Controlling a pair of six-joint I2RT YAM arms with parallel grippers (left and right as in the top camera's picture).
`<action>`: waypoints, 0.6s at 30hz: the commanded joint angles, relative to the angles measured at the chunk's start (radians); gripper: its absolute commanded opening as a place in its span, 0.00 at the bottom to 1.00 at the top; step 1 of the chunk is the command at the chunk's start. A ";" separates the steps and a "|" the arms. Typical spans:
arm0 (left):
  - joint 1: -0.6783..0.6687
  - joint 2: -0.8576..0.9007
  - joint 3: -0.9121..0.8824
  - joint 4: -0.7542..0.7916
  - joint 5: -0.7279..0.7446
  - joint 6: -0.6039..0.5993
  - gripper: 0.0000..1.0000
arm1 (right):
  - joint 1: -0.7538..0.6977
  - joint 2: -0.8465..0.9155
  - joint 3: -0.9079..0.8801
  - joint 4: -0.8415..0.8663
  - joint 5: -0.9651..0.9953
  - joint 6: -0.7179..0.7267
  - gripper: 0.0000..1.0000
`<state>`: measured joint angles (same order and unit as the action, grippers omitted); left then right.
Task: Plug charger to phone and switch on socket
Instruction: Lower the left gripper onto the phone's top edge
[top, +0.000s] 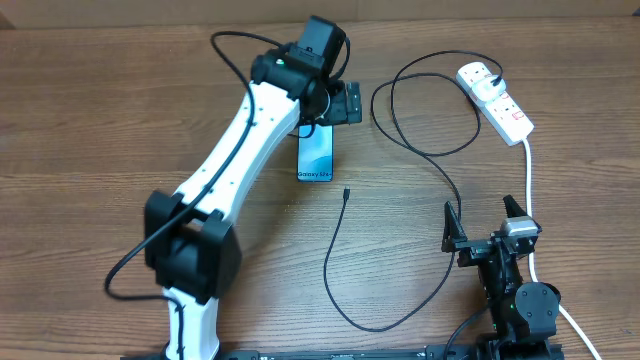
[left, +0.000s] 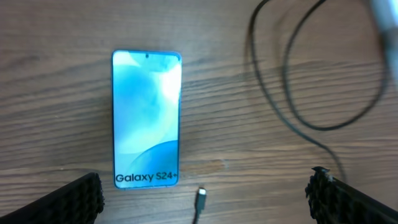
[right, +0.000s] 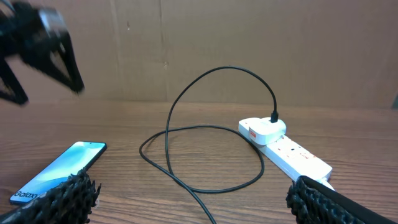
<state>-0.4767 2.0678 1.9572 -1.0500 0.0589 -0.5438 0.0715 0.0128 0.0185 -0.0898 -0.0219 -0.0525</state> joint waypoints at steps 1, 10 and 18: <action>-0.004 0.086 0.014 0.001 -0.025 0.012 1.00 | -0.006 -0.010 -0.010 0.005 0.002 -0.001 1.00; -0.002 0.211 0.014 -0.003 -0.122 0.016 1.00 | -0.006 -0.010 -0.010 0.005 0.002 -0.001 1.00; -0.001 0.249 0.014 -0.004 -0.122 0.017 1.00 | -0.006 -0.010 -0.010 0.005 0.002 -0.001 1.00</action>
<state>-0.4763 2.3005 1.9568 -1.0527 -0.0425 -0.5438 0.0715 0.0128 0.0185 -0.0898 -0.0219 -0.0521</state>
